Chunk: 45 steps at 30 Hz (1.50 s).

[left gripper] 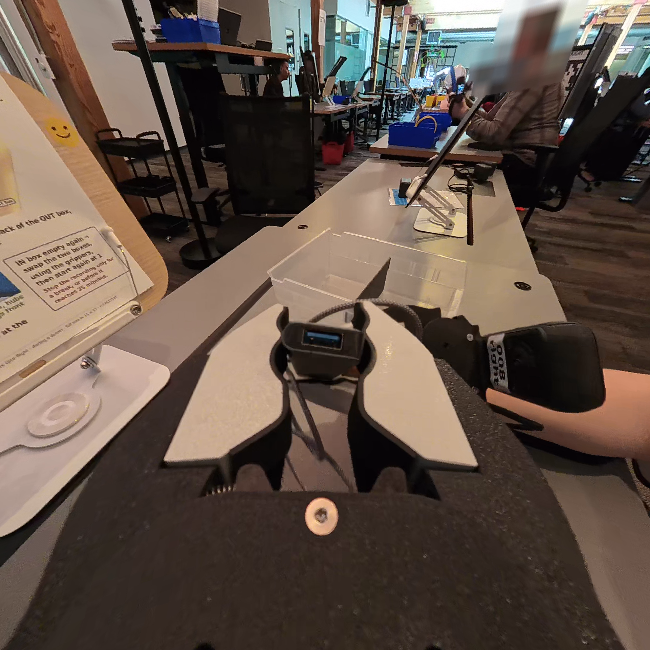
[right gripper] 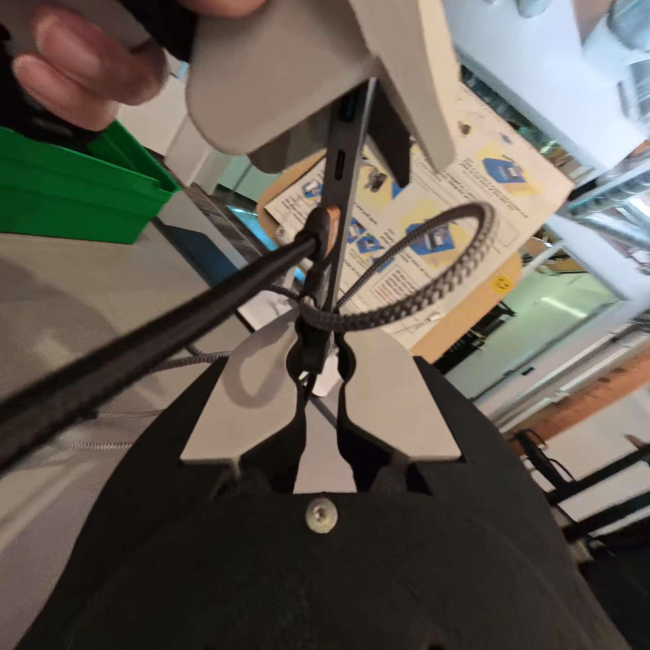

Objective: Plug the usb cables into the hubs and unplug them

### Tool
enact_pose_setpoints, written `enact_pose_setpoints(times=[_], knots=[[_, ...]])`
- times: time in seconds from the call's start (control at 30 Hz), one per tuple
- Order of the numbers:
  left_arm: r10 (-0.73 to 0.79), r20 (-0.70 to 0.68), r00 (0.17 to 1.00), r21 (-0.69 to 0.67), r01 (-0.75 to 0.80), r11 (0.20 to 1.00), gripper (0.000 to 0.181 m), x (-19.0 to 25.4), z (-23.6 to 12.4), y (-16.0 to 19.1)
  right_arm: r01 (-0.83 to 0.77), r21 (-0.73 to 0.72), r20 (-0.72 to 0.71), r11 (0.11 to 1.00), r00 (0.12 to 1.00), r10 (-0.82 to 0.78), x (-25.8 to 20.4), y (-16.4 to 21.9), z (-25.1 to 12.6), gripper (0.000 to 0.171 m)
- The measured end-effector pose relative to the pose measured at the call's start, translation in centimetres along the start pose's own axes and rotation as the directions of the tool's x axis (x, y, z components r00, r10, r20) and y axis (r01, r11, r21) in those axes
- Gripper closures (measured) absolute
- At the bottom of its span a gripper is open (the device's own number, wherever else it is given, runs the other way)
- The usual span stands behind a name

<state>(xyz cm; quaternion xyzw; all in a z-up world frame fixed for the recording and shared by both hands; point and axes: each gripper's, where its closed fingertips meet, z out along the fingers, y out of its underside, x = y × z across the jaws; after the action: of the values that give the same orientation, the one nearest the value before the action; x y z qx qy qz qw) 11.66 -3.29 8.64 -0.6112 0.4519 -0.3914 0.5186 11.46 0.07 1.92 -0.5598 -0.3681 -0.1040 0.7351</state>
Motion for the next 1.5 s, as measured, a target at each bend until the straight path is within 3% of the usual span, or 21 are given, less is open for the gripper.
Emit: enact_pose_setpoints(times=[0.03, 0.23, 0.4, 1.1, 1.27, 1.5], knots=[[-0.009, -0.019, 1.000, -0.020, 0.009, 1.000, 0.146, 0.1, 0.0, 0.2, 0.016, -0.011, -0.024, 1.000, 1.000, -0.016, 0.5, 0.2, -0.2, 0.158], [-0.064, -0.158, 0.985, -0.156, 0.039, 0.987, 0.146, 0.8, 0.0, 2.3, 0.184, -0.103, -0.069, 0.977, 0.979, -0.192, 2.9, 1.0, -1.9, 0.159], [-0.036, -0.180, 0.983, -0.286, -0.018, 0.958, 0.145, 1.0, -0.2, 4.3, 0.302, -0.140, -0.082, 0.943, 0.946, -0.315, 3.2, 0.9, -2.4, 0.159], [0.016, -0.161, 0.987, -0.232, -0.054, 0.971, 0.147, 0.6, 0.0, 3.6, 0.441, -0.204, -0.151, 0.874, 0.868, -0.473, 4.3, 0.4, -2.9, 0.160], [0.045, -0.144, 0.989, -0.237, -0.078, 0.968, 0.140, 0.3, -0.1, 3.8, 0.472, -0.208, -0.175, 0.857, 0.844, -0.507, 4.7, 0.1, -3.2, 0.160], [0.042, -0.179, 0.983, -0.196, -0.077, 0.978, 0.146, 0.8, 0.0, 3.3, 0.499, -0.214, -0.180, 0.840, 0.825, -0.536, 4.7, -0.1, -3.3, 0.160]])
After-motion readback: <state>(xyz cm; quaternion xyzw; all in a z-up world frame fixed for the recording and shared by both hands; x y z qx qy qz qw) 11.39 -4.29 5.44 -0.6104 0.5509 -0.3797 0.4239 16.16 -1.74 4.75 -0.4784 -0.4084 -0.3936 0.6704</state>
